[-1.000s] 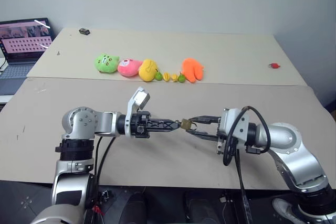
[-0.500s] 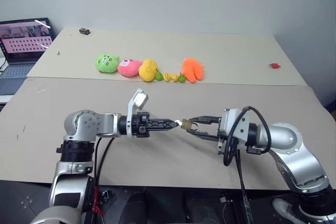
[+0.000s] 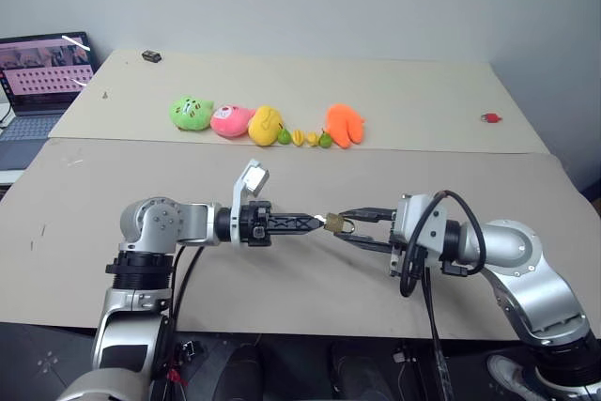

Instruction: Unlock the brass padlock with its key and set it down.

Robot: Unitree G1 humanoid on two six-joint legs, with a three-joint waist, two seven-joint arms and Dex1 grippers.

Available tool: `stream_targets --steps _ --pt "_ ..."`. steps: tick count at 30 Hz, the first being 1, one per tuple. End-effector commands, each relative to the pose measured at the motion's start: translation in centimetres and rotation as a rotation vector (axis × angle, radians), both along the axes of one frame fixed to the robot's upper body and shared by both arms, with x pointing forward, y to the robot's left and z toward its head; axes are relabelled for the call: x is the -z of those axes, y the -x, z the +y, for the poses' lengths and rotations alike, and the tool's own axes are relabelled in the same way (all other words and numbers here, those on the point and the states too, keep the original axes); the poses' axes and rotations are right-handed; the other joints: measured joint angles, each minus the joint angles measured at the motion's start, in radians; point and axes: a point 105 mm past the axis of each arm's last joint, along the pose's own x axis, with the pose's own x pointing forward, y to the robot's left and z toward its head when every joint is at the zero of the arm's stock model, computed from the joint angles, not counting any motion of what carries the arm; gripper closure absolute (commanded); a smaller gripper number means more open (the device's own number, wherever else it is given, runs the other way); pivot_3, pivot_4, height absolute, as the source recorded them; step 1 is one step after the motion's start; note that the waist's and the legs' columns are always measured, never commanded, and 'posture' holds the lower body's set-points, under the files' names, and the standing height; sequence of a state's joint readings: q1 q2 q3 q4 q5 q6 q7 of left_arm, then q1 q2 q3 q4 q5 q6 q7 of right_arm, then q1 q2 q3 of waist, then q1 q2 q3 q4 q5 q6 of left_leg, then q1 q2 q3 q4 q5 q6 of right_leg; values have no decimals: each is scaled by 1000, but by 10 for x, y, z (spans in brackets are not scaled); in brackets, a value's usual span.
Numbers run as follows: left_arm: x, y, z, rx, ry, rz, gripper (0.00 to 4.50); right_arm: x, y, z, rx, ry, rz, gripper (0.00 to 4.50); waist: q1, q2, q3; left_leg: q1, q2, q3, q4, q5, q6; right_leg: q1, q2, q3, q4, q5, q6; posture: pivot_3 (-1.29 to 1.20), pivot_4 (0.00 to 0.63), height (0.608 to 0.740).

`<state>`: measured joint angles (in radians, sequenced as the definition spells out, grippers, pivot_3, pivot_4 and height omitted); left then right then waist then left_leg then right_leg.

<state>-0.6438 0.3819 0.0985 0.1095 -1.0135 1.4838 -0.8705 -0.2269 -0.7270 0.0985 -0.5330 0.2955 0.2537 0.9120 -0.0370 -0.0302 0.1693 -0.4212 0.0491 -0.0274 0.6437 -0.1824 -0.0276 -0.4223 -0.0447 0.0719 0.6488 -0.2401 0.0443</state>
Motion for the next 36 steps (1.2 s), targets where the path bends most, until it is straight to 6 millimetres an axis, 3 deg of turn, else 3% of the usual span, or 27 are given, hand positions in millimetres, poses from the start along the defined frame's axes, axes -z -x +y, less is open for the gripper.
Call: stream_targets --steps 1,4,5,10,18,24,30,33,36 --pt "-15 -1 -3 11 37 -44 3657 -14 3 -1 -3 -13 -66 3594 0 0 0 0 0 0 0 0 0 0 0 0 0 0 0 0 150 717" --pt "-16 -3 -4 0 37 -53 4402 -14 2 -2 -1 -12 -65 3594 0 0 0 0 0 0 0 0 0 0 0 0 0 0 0 0 150 717" --pt "-17 -4 -4 -10 40 -58 4456 -14 2 -2 0 -12 -65 3594 0 0 0 0 0 0 0 0 0 0 0 0 0 0 0 0 150 717" --pt "-17 -14 -5 -71 36 -94 4456 -13 2 -2 0 -11 -64 3594 1 0 0 0 0 0 0 0 0 0 0 0 0 0 0 0 150 717" --pt "-8 0 -10 -8 -3 -191 4456 -14 1 -1 0 -9 -67 3594 0 0 0 0 0 0 0 0 0 0 0 0 0 0 0 0 150 717" --pt "14 24 -6 78 -43 -581 4456 -16 0 -1 -3 -9 -75 3594 -1 0 0 0 0 1 -1 0 0 0 0 0 0 0 -1 0 150 717" --pt "22 24 -5 85 -31 -823 4456 -16 0 -2 -3 -7 -73 3594 19 0 0 0 0 1 0 0 0 0 0 0 -1 0 -2 0 150 717" --pt "25 25 -6 85 -30 -865 4456 -16 0 -2 -3 -6 -73 3594 23 0 0 -1 0 1 0 0 0 0 -1 1 -2 0 -1 0 150 717" --pt "27 19 -7 64 -47 -783 4456 -16 1 -2 -4 -5 -73 3594 23 0 0 -1 0 1 0 0 0 0 0 0 -2 0 -1 0 150 717"
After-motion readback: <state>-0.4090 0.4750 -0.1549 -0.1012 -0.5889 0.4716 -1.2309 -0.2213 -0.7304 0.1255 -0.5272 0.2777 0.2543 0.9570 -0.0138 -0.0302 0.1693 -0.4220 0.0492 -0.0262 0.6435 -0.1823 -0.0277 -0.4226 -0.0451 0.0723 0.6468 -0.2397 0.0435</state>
